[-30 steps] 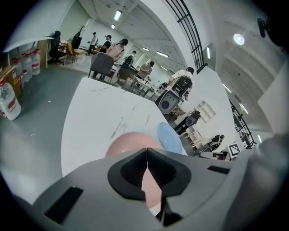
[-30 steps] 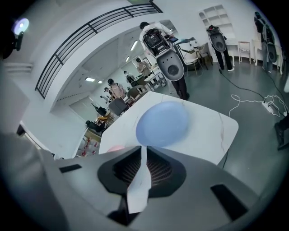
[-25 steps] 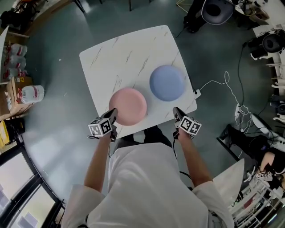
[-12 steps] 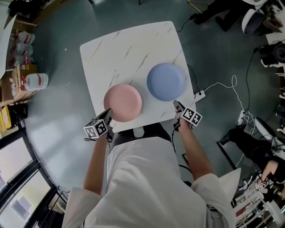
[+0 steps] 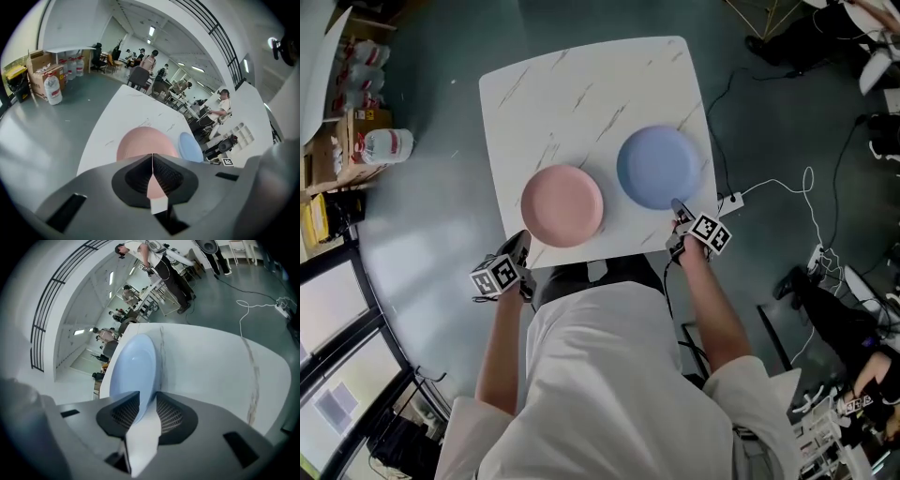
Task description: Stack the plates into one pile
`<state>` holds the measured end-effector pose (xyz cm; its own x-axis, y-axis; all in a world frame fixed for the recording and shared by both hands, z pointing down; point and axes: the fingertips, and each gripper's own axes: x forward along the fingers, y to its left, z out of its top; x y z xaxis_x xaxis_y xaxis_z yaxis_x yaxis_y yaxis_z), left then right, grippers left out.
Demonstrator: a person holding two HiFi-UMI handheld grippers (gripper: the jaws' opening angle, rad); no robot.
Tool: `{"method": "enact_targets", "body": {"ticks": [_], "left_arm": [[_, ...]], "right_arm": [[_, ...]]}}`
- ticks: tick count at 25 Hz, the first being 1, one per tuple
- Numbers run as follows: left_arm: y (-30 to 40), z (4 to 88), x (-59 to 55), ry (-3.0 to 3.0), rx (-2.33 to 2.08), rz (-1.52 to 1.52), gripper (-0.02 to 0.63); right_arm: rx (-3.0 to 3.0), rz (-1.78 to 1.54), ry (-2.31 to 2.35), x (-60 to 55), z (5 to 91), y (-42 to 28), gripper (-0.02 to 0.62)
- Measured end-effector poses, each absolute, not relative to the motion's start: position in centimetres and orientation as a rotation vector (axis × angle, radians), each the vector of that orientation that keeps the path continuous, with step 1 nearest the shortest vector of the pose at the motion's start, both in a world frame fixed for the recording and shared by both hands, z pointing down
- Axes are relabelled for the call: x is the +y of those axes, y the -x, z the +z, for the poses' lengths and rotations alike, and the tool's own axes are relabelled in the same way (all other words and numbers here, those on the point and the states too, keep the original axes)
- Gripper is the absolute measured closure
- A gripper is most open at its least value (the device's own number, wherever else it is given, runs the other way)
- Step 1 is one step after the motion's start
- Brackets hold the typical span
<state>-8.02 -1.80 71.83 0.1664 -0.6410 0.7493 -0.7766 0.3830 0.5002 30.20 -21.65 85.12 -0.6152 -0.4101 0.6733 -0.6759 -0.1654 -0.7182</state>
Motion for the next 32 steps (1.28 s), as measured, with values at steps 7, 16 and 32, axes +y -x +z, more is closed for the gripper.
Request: {"method": "enact_targets", "body": {"ticks": [7,16,32], "left_arm": [[8.2,71.8,0.3,-1.266,-1.583,0.126,0.591],[8.4,71.3,1.6,-1.238,-1.624,0.079,0.591],[8.8,71.6,4.2,-1.179,-1.669,0.013,0.591]], "right_arm": [[-1.756,2.004,-1.299,-22.0,86.6,-30.2,0.520],[-1.725,2.060,-1.314,-22.5,85.6,-30.2,0.540],[-1.799,2.062,-1.199,-23.1,83.4,-28.0,0.540]]}}
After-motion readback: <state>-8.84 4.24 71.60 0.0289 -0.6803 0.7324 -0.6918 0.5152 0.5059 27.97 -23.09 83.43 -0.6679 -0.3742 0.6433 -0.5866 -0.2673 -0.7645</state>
